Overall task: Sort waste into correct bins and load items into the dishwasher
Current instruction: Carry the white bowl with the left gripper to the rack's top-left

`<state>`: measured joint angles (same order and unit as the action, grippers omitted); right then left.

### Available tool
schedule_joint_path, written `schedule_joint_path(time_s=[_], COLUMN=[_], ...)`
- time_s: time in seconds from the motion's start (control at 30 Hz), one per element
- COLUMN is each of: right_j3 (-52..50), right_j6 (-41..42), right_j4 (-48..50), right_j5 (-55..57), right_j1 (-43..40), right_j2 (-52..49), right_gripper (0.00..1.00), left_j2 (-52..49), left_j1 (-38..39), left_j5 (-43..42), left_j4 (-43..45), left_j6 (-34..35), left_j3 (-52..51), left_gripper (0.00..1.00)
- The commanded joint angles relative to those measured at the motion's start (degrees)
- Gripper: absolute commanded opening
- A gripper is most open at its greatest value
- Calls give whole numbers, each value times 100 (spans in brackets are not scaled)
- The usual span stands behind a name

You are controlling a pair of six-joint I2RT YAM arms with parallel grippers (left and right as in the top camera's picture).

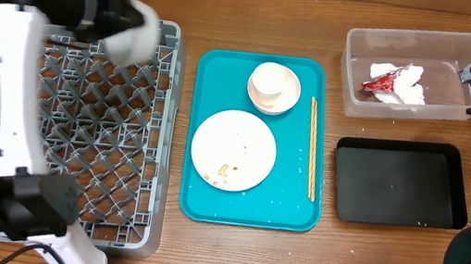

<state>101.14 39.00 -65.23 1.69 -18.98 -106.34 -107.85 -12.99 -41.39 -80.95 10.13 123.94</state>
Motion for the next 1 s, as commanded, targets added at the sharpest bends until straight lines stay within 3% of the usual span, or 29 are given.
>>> schedule_joint_path(time_s=[0.0, 0.23, 0.73, 0.97], right_j3=[13, 13, 13, 13], right_j6=[4, 4, 4, 4], right_j4=[24, 24, 24, 24], right_j5=[11, 11, 11, 11], right_j1=[26, 26, 26, 26], right_j2=[59, 59, 59, 59], right_gripper=[100, 100, 100, 100], left_j2=[-365, -1176, -1937, -1991], left_j1=[-717, -1731, -2435, -2444], left_j5=[-1749, -3220, -3145, -3130], left_j4=[9, -190, -791, -179], left_j6=[-1038, -1690, -2350, -2391], left_j3=[-175, -315, -315, -321], left_gripper=[4, 4, 4, 4])
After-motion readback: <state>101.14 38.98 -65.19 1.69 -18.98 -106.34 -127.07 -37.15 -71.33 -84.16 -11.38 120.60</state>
